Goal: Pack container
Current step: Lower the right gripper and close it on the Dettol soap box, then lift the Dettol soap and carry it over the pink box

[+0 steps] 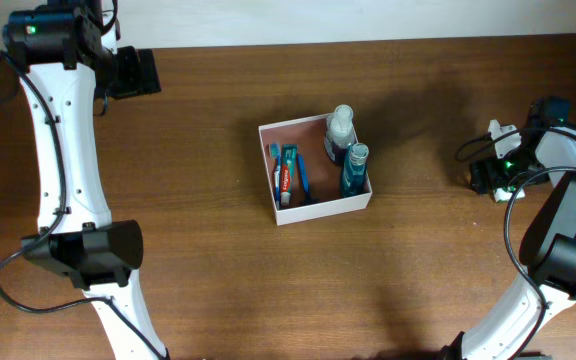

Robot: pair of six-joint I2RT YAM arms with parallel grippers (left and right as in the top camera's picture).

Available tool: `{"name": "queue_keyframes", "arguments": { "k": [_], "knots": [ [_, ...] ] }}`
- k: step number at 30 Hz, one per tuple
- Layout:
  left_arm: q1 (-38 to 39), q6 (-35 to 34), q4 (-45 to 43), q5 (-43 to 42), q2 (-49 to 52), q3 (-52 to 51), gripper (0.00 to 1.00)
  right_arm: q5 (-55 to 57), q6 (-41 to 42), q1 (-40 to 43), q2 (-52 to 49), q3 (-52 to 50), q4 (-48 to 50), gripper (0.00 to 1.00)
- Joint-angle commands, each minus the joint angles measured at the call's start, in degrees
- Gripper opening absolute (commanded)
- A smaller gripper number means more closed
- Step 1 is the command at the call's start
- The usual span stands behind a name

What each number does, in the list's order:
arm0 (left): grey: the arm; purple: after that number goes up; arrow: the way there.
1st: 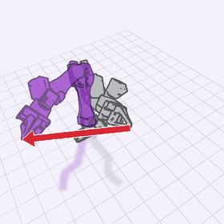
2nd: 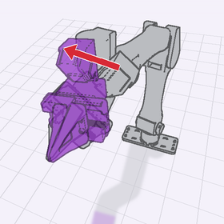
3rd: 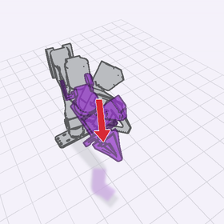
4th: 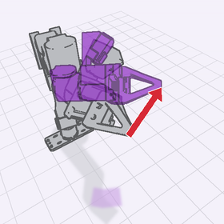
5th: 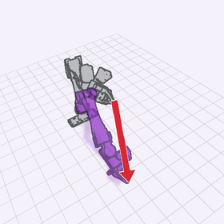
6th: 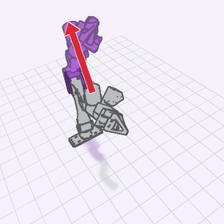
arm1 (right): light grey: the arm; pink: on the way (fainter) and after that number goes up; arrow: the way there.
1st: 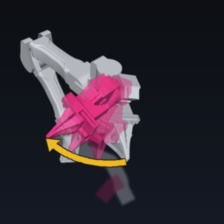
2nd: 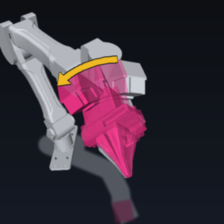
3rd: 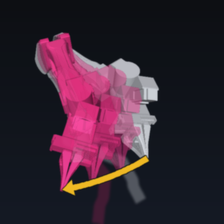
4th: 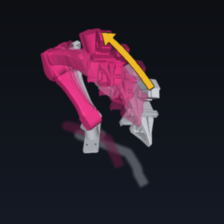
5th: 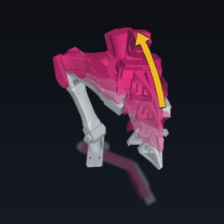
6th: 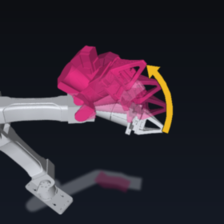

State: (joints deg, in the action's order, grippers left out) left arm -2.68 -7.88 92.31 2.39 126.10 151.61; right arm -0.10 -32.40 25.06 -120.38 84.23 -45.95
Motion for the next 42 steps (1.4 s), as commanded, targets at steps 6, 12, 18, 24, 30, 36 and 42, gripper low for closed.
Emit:
{"name": "queue_keyframes", "arguments": {
  "k": [6, 12, 18, 24, 30, 36, 42],
  "knots": [
    [-0.1, 0.7, -0.1, 0.4, 0.4, 0.3, 1.0, 3.8, -0.3, 0.2, -2.4, -0.5, 0.4, 0.67],
    [-0.1, 0.7, -0.1, 0.4, 0.4, 0.3, 1.0, 3.7, 1.9, 0.2, -2.3, 0.2, 0.2, 0.36],
    [-0.1, 0.7, -0.1, 0.4, 0.4, 0.3, 1.0, 3.3, 4.7, 0.0, -2.3, 3.0, -1.9, 0.31],
    [-0.1, 0.7, -0.1, 0.4, 0.4, 0.3, 1.0, -6.8, 9.0, -0.6, -2.1, 15.5, -11.0, 0.32],
    [-0.1, 0.7, -0.1, 0.4, 0.4, 0.3, 1.0, -16.2, 9.6, -4.3, -2.1, 32.6, -22.9, 0.32],
    [-0.1, 0.7, -0.1, 0.4, 0.4, 0.3, 1.0, -17.9, 12.0, -13.3, -2.1, 49.7, -34.3, 0.35],
    [-0.1, 0.7, -0.1, 0.4, 0.4, 0.3, 1.0, -17.9, 19.1, -25.9, -2.1, 59.9, -39.0, 0.37]
  ]
}}
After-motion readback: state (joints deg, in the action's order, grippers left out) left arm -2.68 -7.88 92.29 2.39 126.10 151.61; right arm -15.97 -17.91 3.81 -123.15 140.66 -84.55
